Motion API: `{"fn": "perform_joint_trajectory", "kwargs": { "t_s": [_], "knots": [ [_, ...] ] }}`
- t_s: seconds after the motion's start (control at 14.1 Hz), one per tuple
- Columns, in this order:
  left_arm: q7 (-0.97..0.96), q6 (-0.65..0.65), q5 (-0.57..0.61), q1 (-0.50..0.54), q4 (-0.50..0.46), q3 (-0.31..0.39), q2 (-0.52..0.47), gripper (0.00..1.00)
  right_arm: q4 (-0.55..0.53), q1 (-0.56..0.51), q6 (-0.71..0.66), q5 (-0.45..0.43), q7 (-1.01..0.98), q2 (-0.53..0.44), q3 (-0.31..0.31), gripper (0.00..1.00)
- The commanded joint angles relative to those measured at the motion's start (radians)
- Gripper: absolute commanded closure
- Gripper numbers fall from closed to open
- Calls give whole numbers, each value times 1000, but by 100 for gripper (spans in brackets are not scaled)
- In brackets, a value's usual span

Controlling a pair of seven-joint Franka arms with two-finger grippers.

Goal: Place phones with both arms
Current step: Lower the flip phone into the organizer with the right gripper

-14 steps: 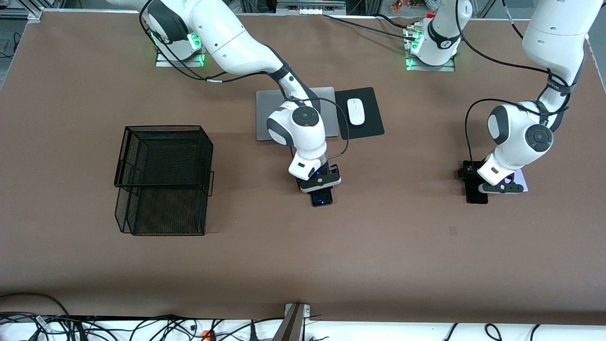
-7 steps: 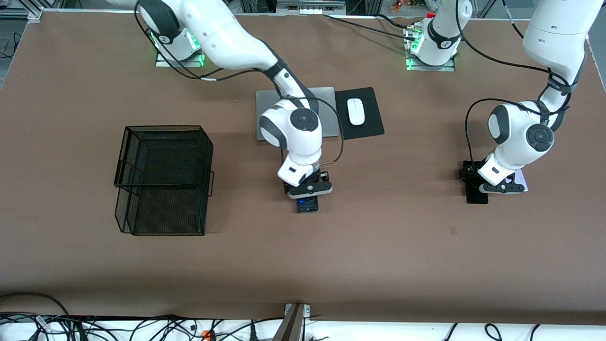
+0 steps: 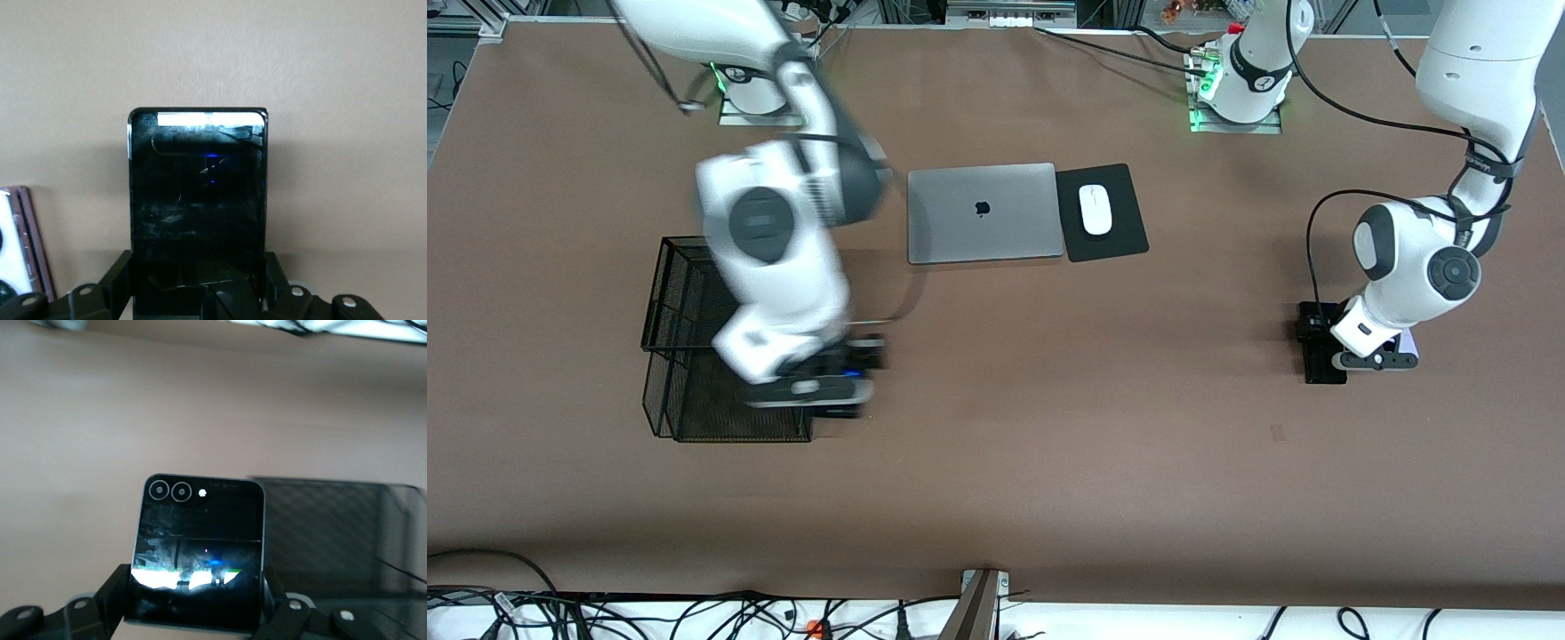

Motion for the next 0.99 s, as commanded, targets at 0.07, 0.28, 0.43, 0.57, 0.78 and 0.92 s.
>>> {"fn": "perform_joint_trajectory", "kwargs": {
  "t_s": [0.07,0.28,0.43,0.57,0.78,0.92],
  "knots": [
    [-88,-152,-28,3,107,-65,-13,100,-276,-53,-68,40,-56,-228,-30,72],
    [-195,-205,-25,-1,159,-132,-12,100,-570,-53,27,27,-59,-406,-52,72],
    [-318,-205,-11,-39,187,-180,-4,100,-753,-53,119,25,-59,-506,-87,72],
    [-393,-205,-11,-121,205,-178,-1,100,-876,-53,170,25,-59,-563,-118,72],
    [-516,-206,-11,-236,237,-178,2,100,-947,-53,170,25,-59,-560,-171,72],
    [-612,-208,-11,-324,280,-178,28,100,-969,-53,173,27,-59,-548,-191,72]
  ]
}}
